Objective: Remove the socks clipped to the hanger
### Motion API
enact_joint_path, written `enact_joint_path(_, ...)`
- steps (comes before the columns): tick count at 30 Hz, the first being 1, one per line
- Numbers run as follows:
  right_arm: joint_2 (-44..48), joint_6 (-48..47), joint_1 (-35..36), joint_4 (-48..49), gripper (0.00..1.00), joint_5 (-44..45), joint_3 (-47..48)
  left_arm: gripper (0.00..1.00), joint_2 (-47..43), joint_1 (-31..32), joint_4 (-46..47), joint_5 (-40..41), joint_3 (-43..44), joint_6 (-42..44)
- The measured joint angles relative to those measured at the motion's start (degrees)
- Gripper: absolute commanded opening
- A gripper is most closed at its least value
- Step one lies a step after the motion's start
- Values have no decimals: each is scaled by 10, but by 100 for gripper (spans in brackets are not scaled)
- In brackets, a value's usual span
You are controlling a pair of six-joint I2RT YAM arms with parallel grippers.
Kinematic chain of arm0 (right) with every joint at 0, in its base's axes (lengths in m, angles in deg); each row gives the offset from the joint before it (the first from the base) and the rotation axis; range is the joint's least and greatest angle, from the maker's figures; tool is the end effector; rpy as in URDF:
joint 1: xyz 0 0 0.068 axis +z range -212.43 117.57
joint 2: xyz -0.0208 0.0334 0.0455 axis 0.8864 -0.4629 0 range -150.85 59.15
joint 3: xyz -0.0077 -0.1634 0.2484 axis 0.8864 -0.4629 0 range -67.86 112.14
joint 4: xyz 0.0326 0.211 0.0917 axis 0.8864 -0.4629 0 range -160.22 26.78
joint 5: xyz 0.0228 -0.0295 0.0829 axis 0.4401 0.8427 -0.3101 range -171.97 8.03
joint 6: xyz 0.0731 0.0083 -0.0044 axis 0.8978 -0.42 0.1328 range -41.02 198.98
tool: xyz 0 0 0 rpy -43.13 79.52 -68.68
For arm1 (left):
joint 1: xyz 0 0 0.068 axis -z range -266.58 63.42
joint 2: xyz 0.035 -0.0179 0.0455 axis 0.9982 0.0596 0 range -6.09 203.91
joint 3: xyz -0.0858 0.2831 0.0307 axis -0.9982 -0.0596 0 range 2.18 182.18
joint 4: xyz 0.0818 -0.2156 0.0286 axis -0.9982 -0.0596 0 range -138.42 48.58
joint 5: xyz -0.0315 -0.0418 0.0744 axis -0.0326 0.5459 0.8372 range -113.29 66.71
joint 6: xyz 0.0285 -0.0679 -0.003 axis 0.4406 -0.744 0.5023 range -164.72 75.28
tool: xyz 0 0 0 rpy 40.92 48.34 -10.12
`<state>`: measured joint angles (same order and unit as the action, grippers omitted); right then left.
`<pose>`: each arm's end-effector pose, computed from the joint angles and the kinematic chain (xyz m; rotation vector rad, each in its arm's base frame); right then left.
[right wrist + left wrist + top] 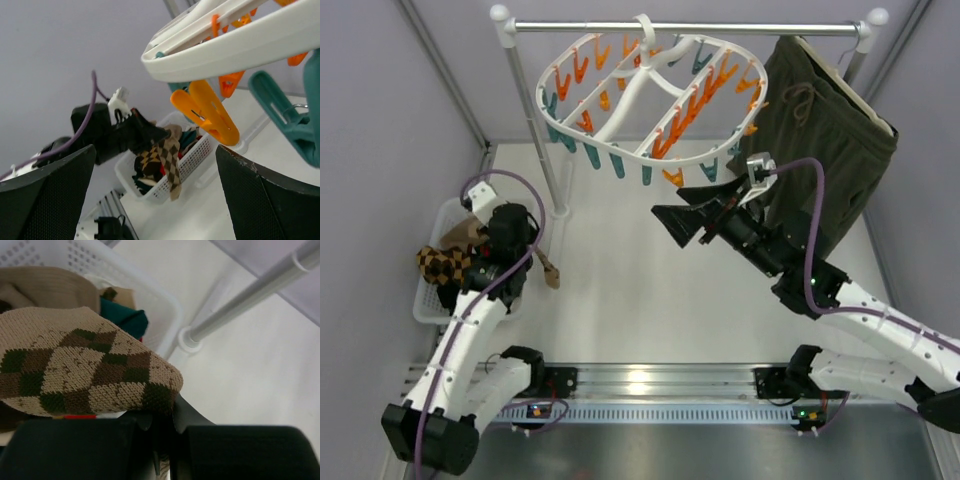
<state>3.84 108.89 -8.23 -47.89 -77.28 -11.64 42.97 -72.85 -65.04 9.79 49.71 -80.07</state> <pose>0.1199 0.1575 0.4527 -0.2173 1.3694 1.1940 0.1627 -0.0051 0.3329 -0.7090 1.8003 0.0120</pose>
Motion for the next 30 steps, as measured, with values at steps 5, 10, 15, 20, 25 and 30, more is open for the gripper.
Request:
enact_joint_path(5,75,-32,0,-87,99,-70,-11,0,58,-97,-40,-37,73,39)
enact_joint_path(10,167,-65,0,-146,99,-104,-62,0,109,-127,-62,-26,188,123)
enact_joint_path(15,230,-89,0,-194,99,-106,-96,0,134,-128,-64,56,258,239)
enact_joint_path(20,258,-109,0,-220,99,-105,-98,0,146,-143,-66,142,266,313)
enact_joint_path(25,282,-120,0,-232,100,-102,-108,0,189,-189,-66,186,265,337)
enact_joint_path(30,299,-122,0,-233,99,-103,-139,8,290,-206,-64,199,248,336)
